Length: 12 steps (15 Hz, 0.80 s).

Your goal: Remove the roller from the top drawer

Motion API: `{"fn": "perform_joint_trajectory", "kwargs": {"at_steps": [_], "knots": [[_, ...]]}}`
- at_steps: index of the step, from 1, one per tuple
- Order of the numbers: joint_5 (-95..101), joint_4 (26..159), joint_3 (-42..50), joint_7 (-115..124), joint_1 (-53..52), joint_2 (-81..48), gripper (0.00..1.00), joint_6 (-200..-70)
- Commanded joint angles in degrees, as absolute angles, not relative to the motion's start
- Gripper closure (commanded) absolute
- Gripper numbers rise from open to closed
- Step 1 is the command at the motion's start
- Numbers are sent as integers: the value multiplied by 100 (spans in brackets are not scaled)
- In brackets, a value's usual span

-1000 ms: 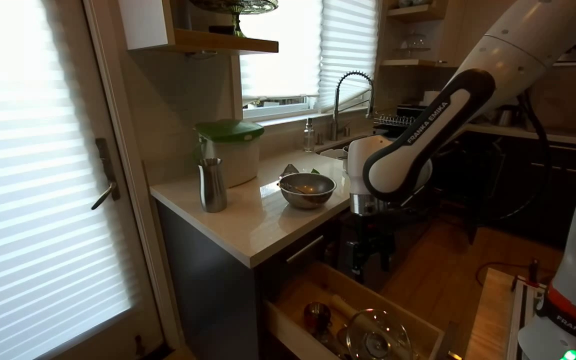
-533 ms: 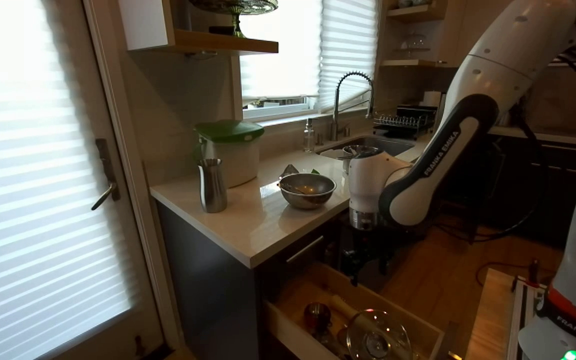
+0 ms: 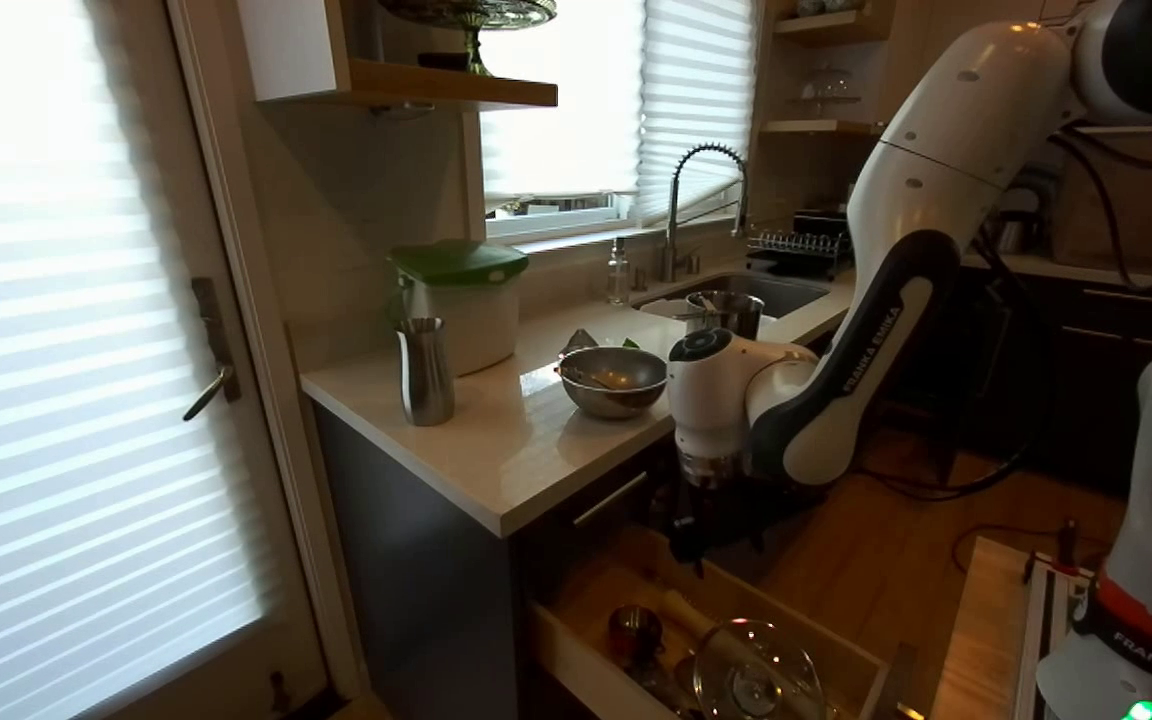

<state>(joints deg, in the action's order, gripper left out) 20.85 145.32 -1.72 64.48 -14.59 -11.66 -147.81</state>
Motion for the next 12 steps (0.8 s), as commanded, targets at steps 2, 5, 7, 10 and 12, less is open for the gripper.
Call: {"fn": "perform_joint_trajectory", "kwargs": {"at_steps": [2, 5, 7, 10, 12], "knots": [[2202, 14595, -192, 6492, -1460, -1189, 0, -15040], [2390, 14595, -212, 6425, -1569, -1447, 0, -15471], [3168, 14588, 84, 6706, -1811, -1606, 0, -15829], [4592, 14367, 631, 7362, -2158, -1929, 0, -16095], [5077, 14172, 749, 7438, -2167, -2254, 0, -16359]]}}
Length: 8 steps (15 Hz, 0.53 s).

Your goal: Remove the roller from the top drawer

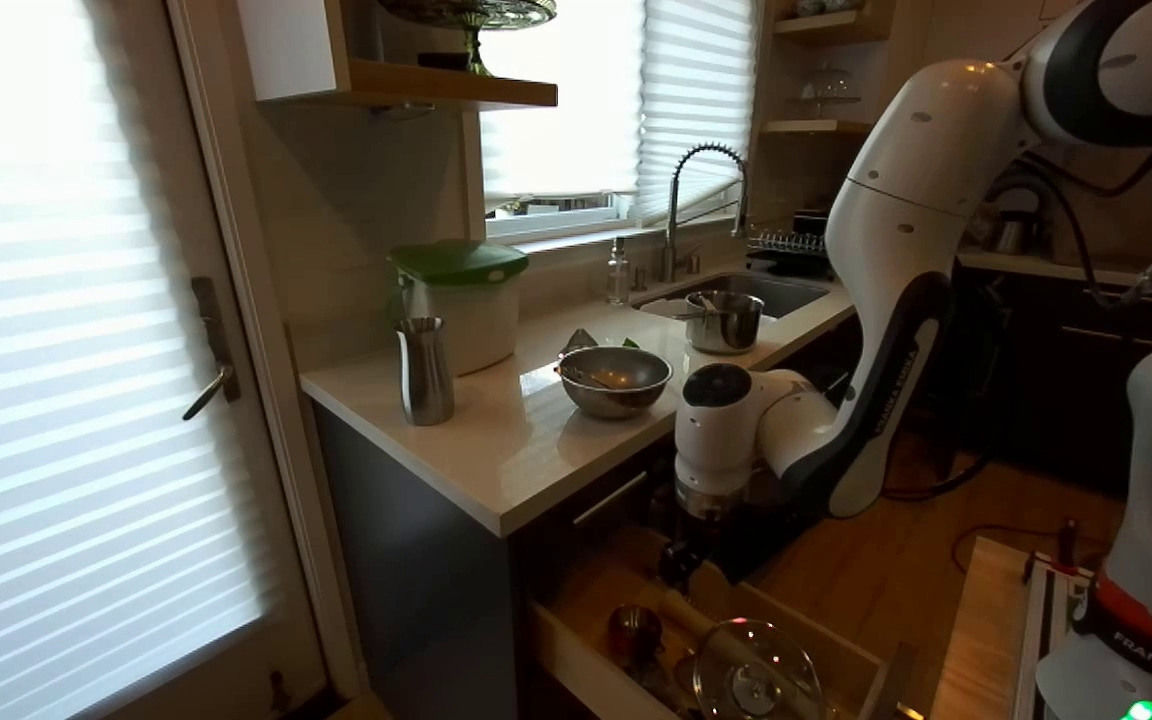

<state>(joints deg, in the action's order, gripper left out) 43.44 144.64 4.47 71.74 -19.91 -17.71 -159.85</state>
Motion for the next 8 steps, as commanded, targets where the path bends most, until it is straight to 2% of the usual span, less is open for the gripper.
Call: {"fn": "perform_joint_trajectory", "kwargs": {"at_steps": [1, 8], "knots": [[5205, 14056, 794, 7466, -2168, -2429, 0, -16451], [4996, 14051, 702, 7399, -2176, -2330, 0, -16092]]}}
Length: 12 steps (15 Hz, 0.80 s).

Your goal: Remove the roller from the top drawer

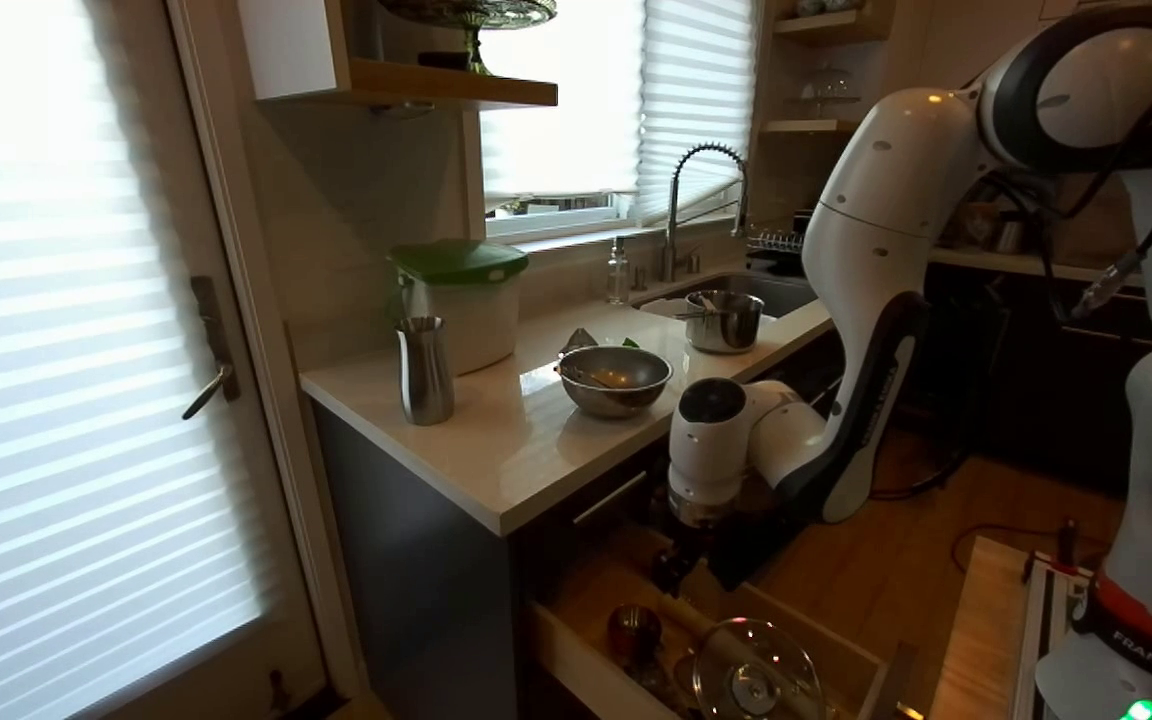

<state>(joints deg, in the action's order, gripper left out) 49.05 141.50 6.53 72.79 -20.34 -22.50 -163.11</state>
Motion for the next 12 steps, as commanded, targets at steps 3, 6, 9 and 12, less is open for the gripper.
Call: {"fn": "perform_joint_trajectory", "kwargs": {"at_steps": [3, 6, 9, 12], "knots": [[4839, 13795, 581, 6913, -2005, -2822, 0, -16006], [4869, 13581, 604, 6739, -1959, -3228, 0, -16041], [4846, 13439, 581, 6585, -1879, -3503, 0, -16068], [4895, 13286, 579, 6468, -1855, -3729, 9, -16122]]}}
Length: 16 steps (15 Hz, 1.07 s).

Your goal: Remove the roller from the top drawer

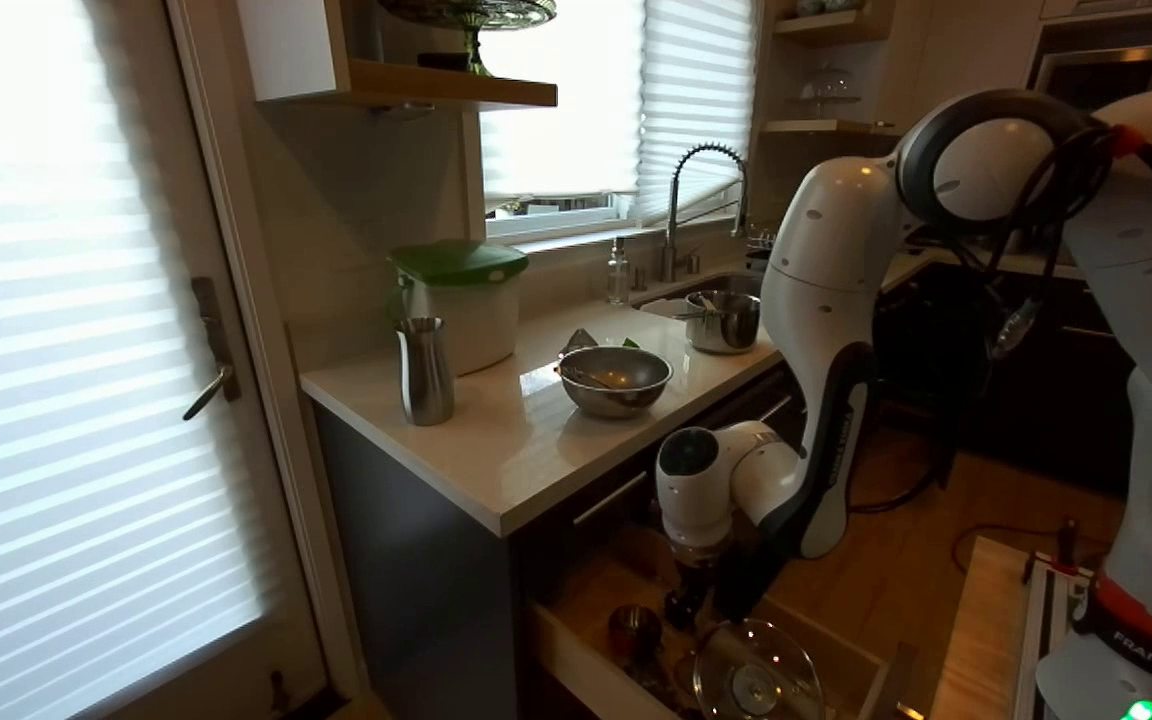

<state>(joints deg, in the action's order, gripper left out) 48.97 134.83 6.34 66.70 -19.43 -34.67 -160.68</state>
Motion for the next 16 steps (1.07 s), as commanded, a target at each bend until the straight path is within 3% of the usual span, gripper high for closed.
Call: {"fn": "perform_joint_trajectory", "kwargs": {"at_steps": [1, 5, 11, 13, 16], "knots": [[4861, 13226, 559, 6422, -1865, -3795, 11, -16056], [4785, 12969, 437, 6217, -1755, -4115, 18, -16161], [4739, 12697, 229, 5996, -1551, -4453, 15, -16137], [4737, 12626, 187, 5933, -1476, -4545, 20, -16124], [4311, 12575, 246, 5526, -1545, -4633, 46, -16221]]}}
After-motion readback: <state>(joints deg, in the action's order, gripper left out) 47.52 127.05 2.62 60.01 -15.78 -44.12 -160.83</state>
